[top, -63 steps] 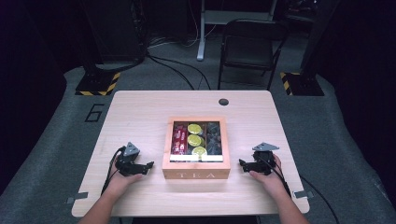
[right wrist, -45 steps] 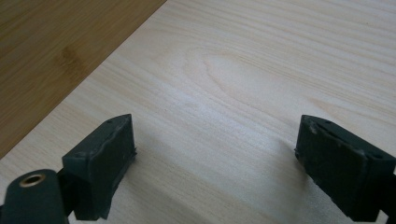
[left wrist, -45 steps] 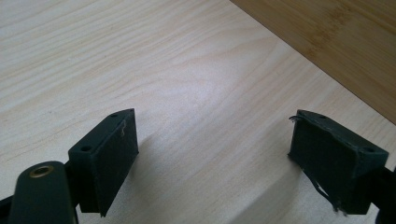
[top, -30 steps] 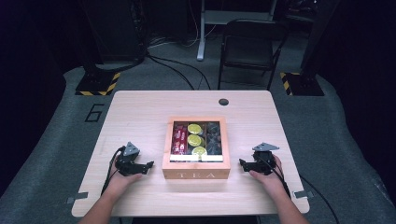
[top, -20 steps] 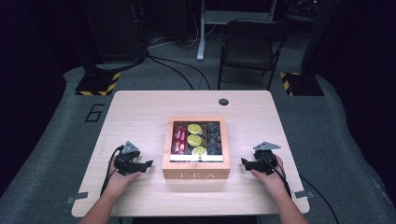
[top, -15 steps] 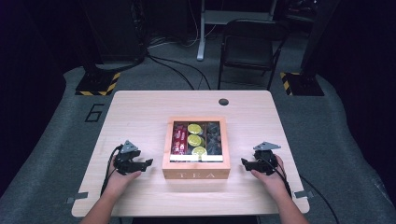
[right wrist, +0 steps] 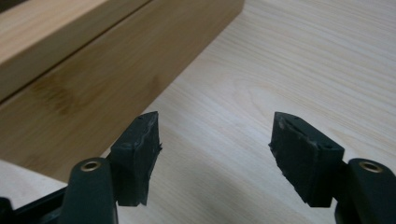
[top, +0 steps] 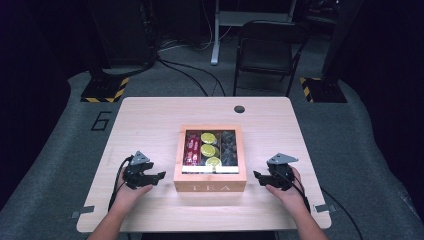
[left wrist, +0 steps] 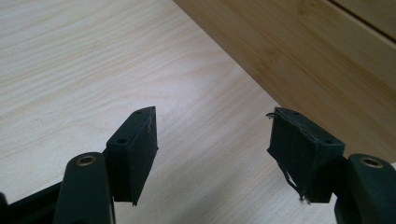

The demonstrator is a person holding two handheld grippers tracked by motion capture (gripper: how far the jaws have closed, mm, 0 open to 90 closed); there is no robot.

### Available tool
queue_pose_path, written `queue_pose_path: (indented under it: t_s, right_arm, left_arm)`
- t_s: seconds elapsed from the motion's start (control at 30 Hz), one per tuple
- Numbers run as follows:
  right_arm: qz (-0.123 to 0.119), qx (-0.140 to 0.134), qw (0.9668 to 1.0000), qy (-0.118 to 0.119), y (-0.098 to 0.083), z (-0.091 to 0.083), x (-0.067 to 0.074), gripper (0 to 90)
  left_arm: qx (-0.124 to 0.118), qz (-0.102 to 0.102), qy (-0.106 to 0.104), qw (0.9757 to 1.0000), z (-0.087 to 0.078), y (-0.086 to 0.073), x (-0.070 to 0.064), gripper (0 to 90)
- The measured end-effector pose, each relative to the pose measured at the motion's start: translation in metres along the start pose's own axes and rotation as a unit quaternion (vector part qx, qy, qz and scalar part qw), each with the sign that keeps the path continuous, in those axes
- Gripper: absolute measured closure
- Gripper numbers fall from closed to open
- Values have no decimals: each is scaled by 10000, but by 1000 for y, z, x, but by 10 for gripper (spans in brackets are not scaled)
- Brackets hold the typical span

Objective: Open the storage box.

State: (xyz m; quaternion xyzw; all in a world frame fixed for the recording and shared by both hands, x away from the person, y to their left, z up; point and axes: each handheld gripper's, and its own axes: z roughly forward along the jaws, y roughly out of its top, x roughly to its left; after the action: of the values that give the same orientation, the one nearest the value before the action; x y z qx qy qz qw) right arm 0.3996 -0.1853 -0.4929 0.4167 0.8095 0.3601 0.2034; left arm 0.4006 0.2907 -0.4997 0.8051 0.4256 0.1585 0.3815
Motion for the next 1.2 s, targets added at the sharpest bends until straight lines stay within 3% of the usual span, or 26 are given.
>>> queue_pose_path:
  t_s: [0.27, 0.5, 0.93, 1.2]
  right_arm:
    - [-77, -200, 9997, 89, 4, -7, 9, 330]
    - [-124, -350, 9987, 361, 9, -17, 14, 373]
    - [-190, -540, 9966, 593, 15, -27, 26, 398]
    - [-16, -727, 9949, 699, 22, -36, 35, 415]
  left_arm:
    - [-95, 71, 40, 9999, -8, 3, -5, 321]
    - [-159, 12, -4, 9999, -13, 5, -9, 328]
    - [-473, -374, -84, 9981, -24, 6, -12, 337]
    - [-565, -252, -275, 9977, -29, 9, -25, 354]
